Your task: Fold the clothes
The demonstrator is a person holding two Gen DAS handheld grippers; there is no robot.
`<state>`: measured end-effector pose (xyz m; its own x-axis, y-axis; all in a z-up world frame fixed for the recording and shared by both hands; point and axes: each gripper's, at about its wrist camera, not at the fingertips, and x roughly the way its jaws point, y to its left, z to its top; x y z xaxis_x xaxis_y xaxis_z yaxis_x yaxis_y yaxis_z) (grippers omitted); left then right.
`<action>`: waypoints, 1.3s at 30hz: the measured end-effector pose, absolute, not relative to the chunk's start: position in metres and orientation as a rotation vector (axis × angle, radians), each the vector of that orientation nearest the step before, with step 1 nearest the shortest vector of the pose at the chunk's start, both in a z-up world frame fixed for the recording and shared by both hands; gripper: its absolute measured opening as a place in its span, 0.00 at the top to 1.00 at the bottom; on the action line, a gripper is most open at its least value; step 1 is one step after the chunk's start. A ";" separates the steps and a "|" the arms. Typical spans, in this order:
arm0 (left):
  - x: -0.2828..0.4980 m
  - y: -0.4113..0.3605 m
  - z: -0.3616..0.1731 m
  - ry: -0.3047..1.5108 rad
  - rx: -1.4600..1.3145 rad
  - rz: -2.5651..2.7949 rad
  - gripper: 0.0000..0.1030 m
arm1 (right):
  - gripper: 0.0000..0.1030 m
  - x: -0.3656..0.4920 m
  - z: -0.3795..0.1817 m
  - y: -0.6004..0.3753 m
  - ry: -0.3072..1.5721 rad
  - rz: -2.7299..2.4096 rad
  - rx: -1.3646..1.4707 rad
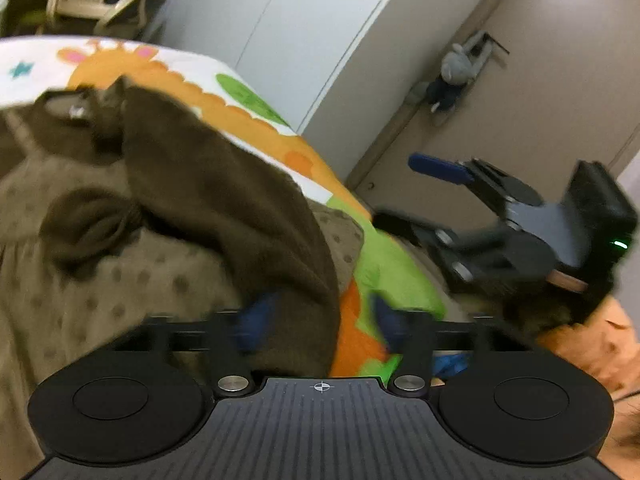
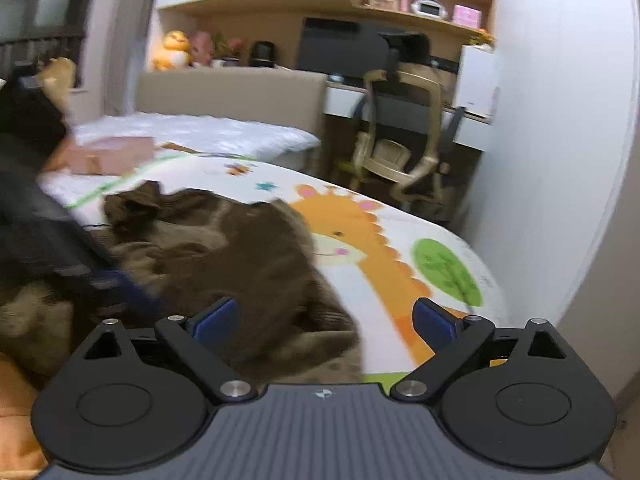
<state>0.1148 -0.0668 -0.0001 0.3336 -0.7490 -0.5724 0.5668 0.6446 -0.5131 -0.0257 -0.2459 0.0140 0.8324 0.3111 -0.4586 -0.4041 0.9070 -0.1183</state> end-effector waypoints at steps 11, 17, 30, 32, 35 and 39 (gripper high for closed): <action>0.163 -0.039 0.042 0.709 -0.359 -0.742 0.81 | 0.17 -0.021 -0.027 -0.182 0.584 0.737 -0.256; 0.155 -0.022 0.035 0.729 -0.367 -0.679 0.45 | 0.82 -0.010 -0.017 -0.176 0.574 0.693 -0.211; 0.177 0.058 -0.002 0.745 -0.455 -0.472 0.11 | 0.85 0.131 0.028 -0.273 0.418 0.055 -0.315; 0.184 0.066 -0.011 0.755 -0.461 -0.464 0.10 | 0.85 0.163 0.022 -0.284 0.430 -0.022 -0.330; 0.196 0.077 -0.021 0.761 -0.471 -0.451 0.10 | 0.85 0.205 0.015 -0.295 0.436 -0.116 -0.352; 0.210 0.087 -0.027 0.752 -0.440 -0.413 0.11 | 0.86 0.235 0.007 -0.312 0.486 -0.197 -0.330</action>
<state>0.2096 0.0874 -0.0269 0.6594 -0.5048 -0.5570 0.1991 0.8318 -0.5182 0.2350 -0.3124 0.0071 0.8667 -0.2627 -0.4240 0.1073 0.9283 -0.3560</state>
